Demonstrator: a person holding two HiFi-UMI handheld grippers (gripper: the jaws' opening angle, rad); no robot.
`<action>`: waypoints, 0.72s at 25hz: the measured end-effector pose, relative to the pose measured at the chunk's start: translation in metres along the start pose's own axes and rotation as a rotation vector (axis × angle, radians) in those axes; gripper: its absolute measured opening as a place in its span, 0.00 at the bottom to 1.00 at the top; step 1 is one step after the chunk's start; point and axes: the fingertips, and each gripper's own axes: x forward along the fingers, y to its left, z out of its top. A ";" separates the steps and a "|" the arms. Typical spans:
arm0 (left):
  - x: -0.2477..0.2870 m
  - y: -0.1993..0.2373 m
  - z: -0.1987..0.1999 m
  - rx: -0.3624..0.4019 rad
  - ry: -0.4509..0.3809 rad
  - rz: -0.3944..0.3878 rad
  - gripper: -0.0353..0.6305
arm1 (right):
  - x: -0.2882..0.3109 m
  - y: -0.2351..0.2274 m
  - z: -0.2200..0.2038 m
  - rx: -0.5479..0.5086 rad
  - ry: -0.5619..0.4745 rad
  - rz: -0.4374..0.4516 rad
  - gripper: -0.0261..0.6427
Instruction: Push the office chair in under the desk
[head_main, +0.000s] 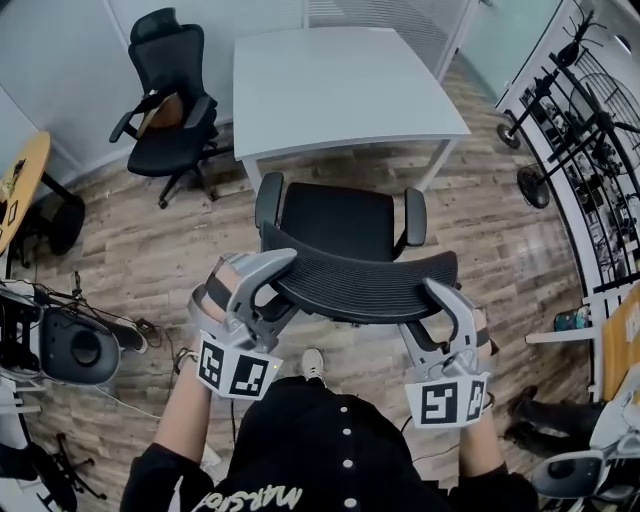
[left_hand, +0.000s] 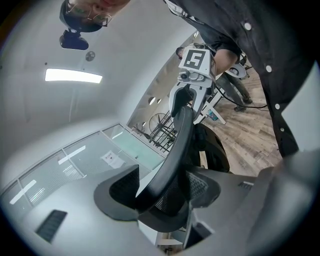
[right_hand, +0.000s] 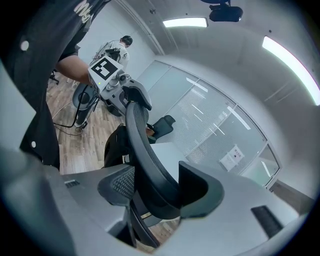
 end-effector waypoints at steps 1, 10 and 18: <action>0.002 0.002 -0.003 0.001 0.001 -0.001 0.43 | 0.004 -0.001 0.001 -0.001 0.002 0.000 0.42; 0.022 0.024 -0.024 0.004 0.010 0.000 0.43 | 0.036 -0.019 0.004 -0.014 0.002 -0.009 0.42; 0.042 0.037 -0.034 -0.003 0.035 -0.004 0.43 | 0.056 -0.035 0.000 0.003 -0.004 -0.012 0.42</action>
